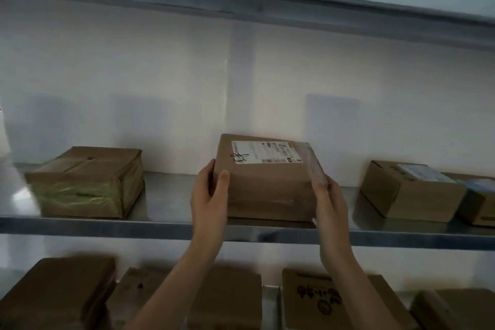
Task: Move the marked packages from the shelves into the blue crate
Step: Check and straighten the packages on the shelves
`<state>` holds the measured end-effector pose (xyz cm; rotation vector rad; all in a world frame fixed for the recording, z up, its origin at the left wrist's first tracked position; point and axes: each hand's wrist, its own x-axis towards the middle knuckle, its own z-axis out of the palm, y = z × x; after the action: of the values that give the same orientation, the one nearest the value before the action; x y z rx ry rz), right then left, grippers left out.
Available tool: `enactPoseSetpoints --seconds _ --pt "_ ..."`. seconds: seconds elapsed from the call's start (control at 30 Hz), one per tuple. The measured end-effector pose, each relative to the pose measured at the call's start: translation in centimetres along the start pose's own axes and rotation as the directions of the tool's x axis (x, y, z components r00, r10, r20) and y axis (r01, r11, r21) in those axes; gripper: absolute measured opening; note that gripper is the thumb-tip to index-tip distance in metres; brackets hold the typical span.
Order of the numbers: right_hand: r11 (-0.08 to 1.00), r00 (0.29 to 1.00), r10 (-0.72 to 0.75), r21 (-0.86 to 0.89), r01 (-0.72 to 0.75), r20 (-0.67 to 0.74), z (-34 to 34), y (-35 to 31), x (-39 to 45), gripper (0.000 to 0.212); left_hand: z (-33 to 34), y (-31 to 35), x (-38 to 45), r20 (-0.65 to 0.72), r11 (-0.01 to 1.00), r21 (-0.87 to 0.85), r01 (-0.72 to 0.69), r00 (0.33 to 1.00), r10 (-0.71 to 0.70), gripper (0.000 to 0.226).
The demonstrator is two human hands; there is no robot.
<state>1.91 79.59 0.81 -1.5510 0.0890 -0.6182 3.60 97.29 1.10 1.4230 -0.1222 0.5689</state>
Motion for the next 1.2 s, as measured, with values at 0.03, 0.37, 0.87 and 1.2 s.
enactPoseSetpoints --seconds 0.03,0.37,0.87,1.2 --pt "0.998 0.999 -0.038 0.043 0.038 0.000 -0.2 0.1 -0.5 0.042 -0.2 -0.4 -0.7 -0.001 0.995 -0.068 -0.067 0.998 0.067 0.047" --pt "0.921 0.953 -0.273 0.250 0.298 -0.131 -1.8 1.0 -3.3 0.037 -0.6 -2.1 -5.5 0.006 0.831 -0.283 -0.478 0.866 0.500 0.048" --pt "0.963 0.981 -0.192 0.196 0.188 0.004 -5.3 -2.4 -1.0 0.038 -0.2 2.5 -3.0 0.082 0.965 -0.132 -0.227 0.967 0.239 0.047" --pt "0.967 0.996 0.008 0.251 -0.030 0.090 -5.8 -1.4 0.8 0.040 0.2 4.1 -2.8 0.197 0.987 0.057 -0.149 0.971 0.135 0.052"
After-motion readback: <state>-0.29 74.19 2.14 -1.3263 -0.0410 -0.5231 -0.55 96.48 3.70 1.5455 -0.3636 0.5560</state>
